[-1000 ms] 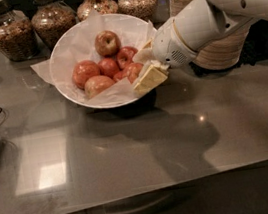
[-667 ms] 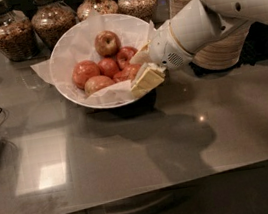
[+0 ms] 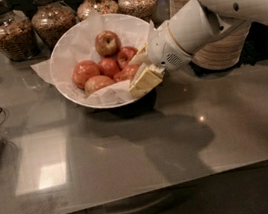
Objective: Pick apple from white bowl
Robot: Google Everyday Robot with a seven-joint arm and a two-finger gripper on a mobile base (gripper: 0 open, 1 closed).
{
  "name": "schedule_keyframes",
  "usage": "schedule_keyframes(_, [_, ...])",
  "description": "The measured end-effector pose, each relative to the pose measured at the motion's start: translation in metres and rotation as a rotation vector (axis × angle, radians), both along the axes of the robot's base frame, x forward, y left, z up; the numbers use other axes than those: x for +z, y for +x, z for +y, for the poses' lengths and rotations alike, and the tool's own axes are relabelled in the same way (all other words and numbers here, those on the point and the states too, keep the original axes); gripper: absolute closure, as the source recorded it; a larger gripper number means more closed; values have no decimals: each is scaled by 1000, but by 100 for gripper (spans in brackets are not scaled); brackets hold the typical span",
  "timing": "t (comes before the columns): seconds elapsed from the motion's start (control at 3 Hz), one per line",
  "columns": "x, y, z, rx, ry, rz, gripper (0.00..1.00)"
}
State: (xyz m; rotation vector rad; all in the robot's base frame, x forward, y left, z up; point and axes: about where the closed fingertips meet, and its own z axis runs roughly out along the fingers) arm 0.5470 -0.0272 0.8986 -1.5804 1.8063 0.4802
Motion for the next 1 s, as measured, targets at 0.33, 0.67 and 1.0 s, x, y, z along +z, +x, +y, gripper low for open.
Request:
schedule_keyframes(0.33, [0,0,0,0,0,0,100])
schedule_keyframes(0.67, [1,-1,1,2,1,-1,100])
schedule_keyframes(1.0, [23,-7,3,45,58,-21,100])
